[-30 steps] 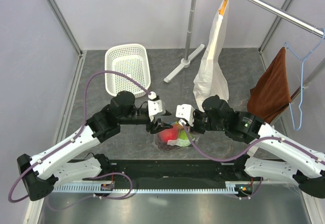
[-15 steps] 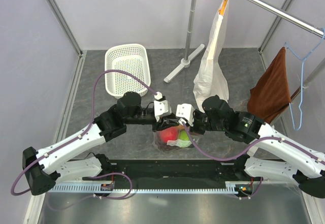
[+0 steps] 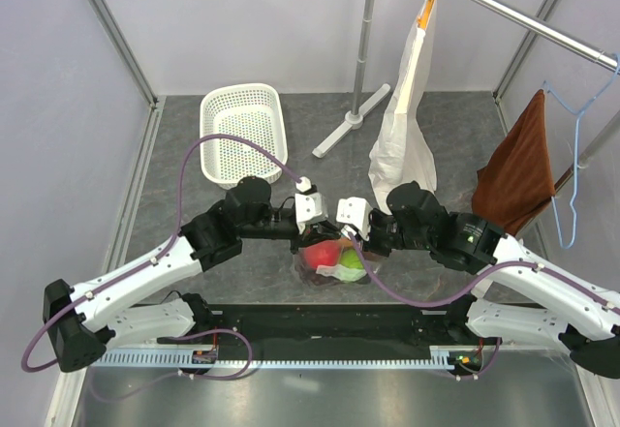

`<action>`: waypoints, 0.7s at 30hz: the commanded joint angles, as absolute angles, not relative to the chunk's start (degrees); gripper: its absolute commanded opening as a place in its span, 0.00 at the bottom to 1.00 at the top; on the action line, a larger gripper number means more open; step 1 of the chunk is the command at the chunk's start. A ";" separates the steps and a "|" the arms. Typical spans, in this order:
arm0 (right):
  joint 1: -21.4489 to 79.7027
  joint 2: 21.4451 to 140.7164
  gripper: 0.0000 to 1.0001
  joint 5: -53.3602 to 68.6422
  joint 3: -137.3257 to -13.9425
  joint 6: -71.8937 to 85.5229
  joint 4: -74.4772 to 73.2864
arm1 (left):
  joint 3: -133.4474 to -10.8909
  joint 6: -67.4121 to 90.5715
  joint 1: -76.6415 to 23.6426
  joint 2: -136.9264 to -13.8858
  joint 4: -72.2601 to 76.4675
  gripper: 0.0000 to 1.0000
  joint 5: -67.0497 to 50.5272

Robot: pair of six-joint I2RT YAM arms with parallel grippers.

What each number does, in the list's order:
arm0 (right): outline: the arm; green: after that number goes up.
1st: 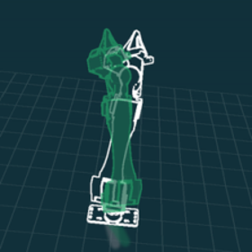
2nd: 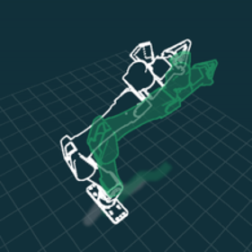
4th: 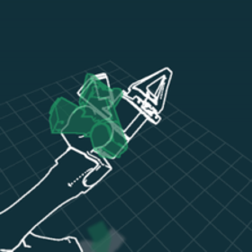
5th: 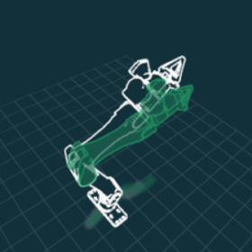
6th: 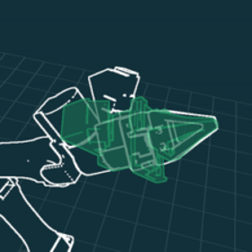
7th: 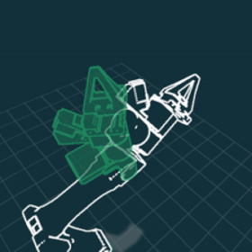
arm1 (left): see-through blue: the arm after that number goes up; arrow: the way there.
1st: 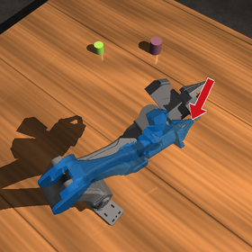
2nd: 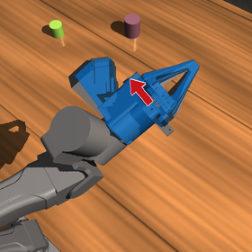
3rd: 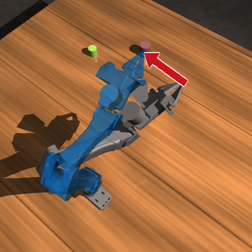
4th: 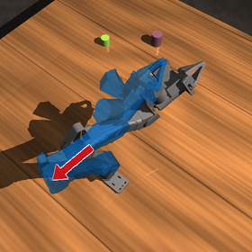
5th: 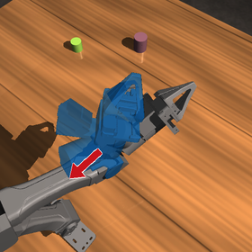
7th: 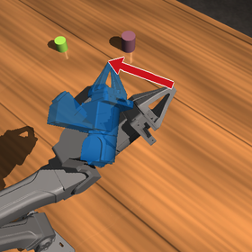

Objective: Place the food in the zip-top bag and seal the zipper
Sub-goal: Zip the zipper food storage bag at the center of the board.

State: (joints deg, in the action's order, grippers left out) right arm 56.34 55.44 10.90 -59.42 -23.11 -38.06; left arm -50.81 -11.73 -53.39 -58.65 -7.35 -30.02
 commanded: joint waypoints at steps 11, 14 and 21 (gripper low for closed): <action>56.16 51.77 0.00 9.58 -59.41 -25.75 -33.84 | -49.13 -15.73 -48.17 -46.59 -23.36 0.02 -26.46; 56.07 51.59 0.00 8.97 -58.89 -26.28 -34.19 | -49.04 -16.17 -45.18 -44.83 -27.31 0.02 -26.54; 56.07 51.77 0.00 8.26 -58.71 -26.89 -34.45 | -49.22 -18.11 -36.31 -42.10 -32.78 0.02 -30.23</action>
